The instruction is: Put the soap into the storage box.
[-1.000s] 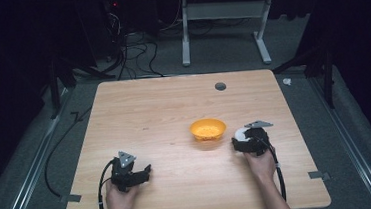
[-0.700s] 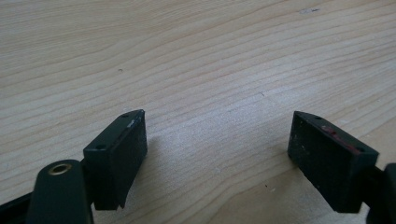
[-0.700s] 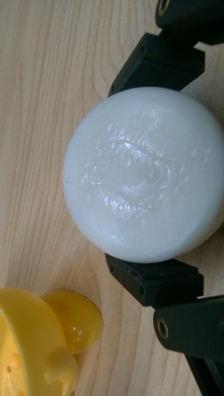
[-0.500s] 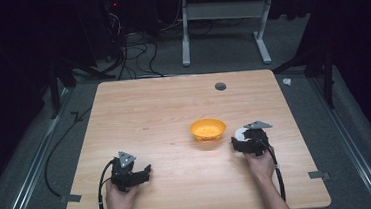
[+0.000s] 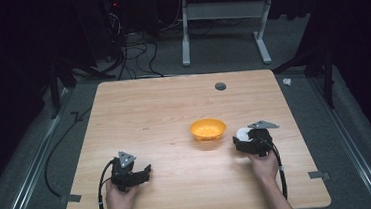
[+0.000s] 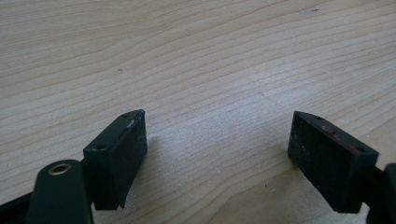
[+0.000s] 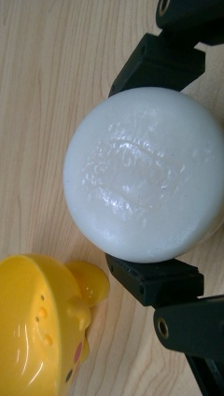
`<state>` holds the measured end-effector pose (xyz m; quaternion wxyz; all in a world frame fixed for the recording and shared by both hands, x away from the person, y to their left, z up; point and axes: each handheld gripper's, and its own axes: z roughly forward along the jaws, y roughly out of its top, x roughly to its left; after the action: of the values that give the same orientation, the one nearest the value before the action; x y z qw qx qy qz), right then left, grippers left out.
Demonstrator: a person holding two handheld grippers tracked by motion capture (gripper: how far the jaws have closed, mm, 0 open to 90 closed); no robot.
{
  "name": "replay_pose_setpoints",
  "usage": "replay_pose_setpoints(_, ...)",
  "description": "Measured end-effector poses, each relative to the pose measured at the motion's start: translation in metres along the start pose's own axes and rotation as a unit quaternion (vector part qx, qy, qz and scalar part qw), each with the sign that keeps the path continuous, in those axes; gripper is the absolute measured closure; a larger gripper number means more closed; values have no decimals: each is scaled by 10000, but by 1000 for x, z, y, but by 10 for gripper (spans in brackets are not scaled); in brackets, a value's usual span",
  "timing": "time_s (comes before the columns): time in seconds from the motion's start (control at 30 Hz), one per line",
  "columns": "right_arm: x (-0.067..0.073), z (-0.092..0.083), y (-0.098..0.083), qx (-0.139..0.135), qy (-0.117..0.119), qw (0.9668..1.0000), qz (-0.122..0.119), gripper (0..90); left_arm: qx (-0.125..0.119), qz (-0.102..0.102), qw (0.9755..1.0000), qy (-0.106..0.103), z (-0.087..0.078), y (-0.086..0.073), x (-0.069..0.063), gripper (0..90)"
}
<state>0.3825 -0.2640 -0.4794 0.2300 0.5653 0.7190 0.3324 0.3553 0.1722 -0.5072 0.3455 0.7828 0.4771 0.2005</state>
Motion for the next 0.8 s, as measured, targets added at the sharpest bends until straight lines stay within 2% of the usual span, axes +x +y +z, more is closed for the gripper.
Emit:
replay_pose_setpoints(0.27,1,-13,3,-90,112,9999,-16,250,0,1,10000,-1,0,0,0,201)
replay_pose_setpoints(0.8,11,-29,15,-170,337,9991,-214,250,-1,2,10000,0,0,0,0,202)
